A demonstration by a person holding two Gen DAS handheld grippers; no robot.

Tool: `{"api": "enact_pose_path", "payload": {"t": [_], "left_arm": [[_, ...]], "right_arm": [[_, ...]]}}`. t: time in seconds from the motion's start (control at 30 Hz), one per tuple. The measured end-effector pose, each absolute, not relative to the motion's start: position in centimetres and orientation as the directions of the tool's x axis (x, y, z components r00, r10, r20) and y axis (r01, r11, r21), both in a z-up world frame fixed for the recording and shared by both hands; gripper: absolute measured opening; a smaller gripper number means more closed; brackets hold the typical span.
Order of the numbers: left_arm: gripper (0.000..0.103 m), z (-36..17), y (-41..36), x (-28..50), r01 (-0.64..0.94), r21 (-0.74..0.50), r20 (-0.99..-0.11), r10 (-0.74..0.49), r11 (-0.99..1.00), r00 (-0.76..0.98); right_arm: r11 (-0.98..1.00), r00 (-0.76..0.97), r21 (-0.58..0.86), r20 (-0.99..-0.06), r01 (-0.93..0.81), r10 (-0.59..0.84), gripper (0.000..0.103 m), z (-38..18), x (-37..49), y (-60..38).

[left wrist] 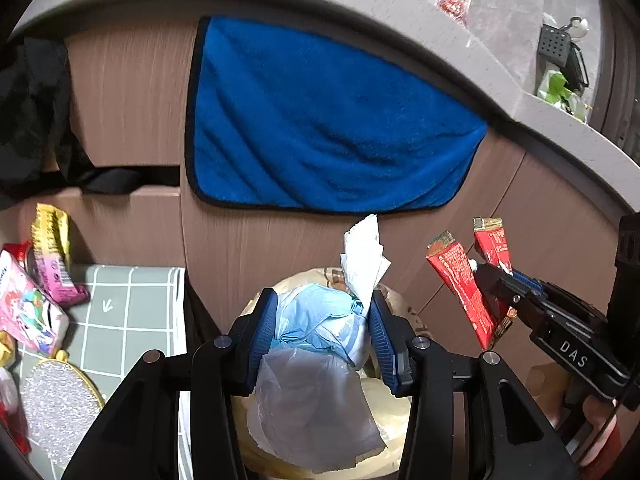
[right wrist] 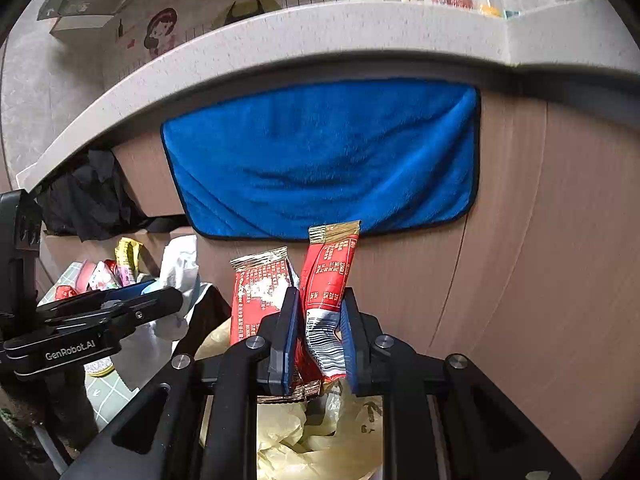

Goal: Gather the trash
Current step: 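Open both tools to drop the bundle and wrappers into the bin, then grasp the red plastic bag with the left tool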

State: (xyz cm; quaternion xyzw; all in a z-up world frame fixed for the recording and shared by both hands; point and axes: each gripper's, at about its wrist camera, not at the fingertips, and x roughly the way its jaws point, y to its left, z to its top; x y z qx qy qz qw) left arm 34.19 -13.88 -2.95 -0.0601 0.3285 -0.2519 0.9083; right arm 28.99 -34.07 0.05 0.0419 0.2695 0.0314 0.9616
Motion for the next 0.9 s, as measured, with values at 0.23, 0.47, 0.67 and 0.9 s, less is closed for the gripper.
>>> {"api": "enact_pose_path", "payload": {"t": [0.23, 0.47, 0.67, 0.9], "left_arm": [[0.046, -4.3, -14.2, 35.9, 0.409, -0.31, -0.593, -0.511, 0.858, 0.622], [0.056, -4.7, -14.5, 37.9, 0.458, -0.417, -0.568, -0.619, 0.785, 0.543], [0.078, -5.2, -13.5, 39.4, 0.432, -0.493, -0.578, -0.656, 0.755, 0.485], [0.086, -2.3, -8.7, 35.8, 0.407, -0.368, -0.53, -0.548, 0.836, 0.647]], "right_arm": [[0.993, 0.834, 0.116, -0.545, -0.029, 0.088, 0.019, -1.6, 30.3, -34.2], [0.993, 0.829, 0.11, -0.551, -0.036, 0.091, 0.029, -2.5, 30.9, -34.0], [0.984, 0.798, 0.177, -0.593, -0.005, 0.11, 0.039, -4.1, 31.1, -34.8], [0.985, 0.817, 0.17, -0.572, 0.029, 0.075, 0.039, -3.4, 28.9, -34.5]]}}
